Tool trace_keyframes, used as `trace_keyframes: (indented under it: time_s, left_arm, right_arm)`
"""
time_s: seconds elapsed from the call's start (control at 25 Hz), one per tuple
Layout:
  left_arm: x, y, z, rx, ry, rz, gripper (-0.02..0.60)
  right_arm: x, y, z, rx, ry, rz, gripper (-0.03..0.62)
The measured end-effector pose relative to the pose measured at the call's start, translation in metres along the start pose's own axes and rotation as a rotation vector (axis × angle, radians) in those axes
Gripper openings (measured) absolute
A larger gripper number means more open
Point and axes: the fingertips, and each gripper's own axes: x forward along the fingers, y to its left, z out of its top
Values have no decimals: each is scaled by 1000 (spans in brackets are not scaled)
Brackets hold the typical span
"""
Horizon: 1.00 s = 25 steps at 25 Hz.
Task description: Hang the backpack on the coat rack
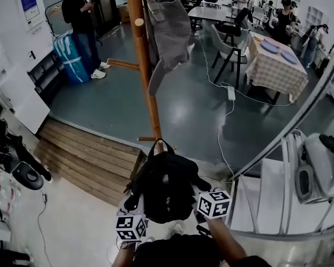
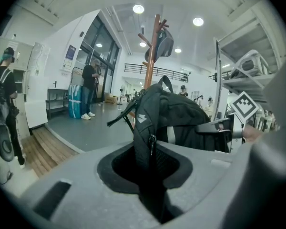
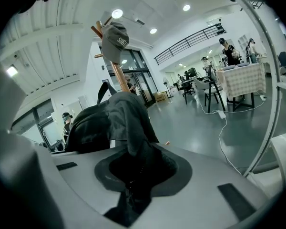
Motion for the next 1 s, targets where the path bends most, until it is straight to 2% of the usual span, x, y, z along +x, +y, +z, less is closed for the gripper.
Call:
trace_keyframes:
  time_s: [1.0]
  left_arm:
    - [78, 33, -21, -18, 100, 49, 72]
  right_arm:
    - [77, -31, -9, 29, 72, -16, 77]
